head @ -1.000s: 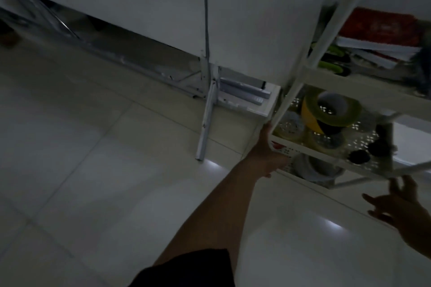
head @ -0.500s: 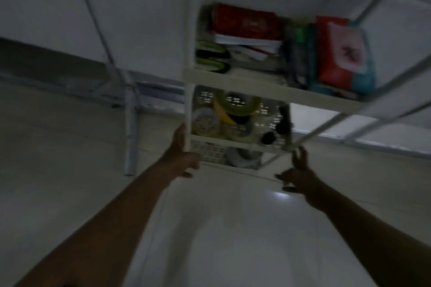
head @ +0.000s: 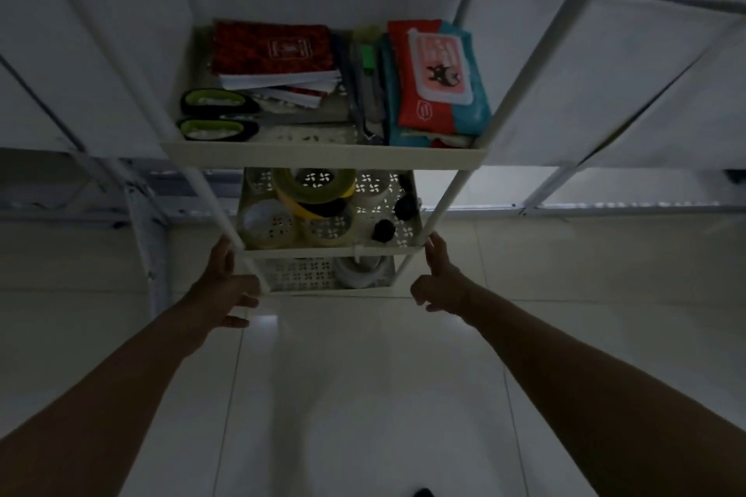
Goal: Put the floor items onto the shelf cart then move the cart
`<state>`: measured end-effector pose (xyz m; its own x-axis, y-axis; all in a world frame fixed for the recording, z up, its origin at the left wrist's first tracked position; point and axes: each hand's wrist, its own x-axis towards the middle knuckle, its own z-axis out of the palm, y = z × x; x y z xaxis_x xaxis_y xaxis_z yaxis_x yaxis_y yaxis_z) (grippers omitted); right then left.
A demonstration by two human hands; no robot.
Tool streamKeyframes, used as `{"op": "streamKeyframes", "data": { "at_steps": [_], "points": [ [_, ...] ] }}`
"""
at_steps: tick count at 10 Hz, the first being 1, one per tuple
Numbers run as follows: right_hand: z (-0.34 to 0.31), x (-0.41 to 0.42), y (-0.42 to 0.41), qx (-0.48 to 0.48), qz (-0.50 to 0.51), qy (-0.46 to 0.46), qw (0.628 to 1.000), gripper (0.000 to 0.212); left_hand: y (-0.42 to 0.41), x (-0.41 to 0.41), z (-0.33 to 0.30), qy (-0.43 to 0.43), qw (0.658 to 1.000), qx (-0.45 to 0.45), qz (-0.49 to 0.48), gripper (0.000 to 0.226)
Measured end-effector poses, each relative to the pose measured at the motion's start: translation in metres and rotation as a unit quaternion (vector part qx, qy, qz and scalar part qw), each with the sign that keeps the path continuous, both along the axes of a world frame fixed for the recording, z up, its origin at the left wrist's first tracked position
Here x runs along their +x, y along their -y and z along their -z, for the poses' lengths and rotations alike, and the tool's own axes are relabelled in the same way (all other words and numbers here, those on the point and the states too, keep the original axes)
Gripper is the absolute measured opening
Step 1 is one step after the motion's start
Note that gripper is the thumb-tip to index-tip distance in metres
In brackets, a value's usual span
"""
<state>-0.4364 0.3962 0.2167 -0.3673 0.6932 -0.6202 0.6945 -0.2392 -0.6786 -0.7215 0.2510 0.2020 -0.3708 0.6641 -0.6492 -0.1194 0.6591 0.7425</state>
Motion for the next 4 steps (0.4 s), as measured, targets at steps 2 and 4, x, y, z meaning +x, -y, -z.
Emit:
{"op": "streamKeyframes", "data": {
  "at_steps": [2, 4],
  "points": [
    [-0.043, -0.005, 0.014, 0.086, -0.005, 0.077, 0.993, 0.084, 0.006, 0.020, -0.039, -0.172, 0.984, -0.045, 0.004, 0.077],
    [-0.129, -0.011, 0.069, 0.260, -0.122, 0.193, 0.938, 0.077, 0.044, 0.063, -0.141, -0.405, 0.900, 0.025, 0.162, 0.059]
  ]
}}
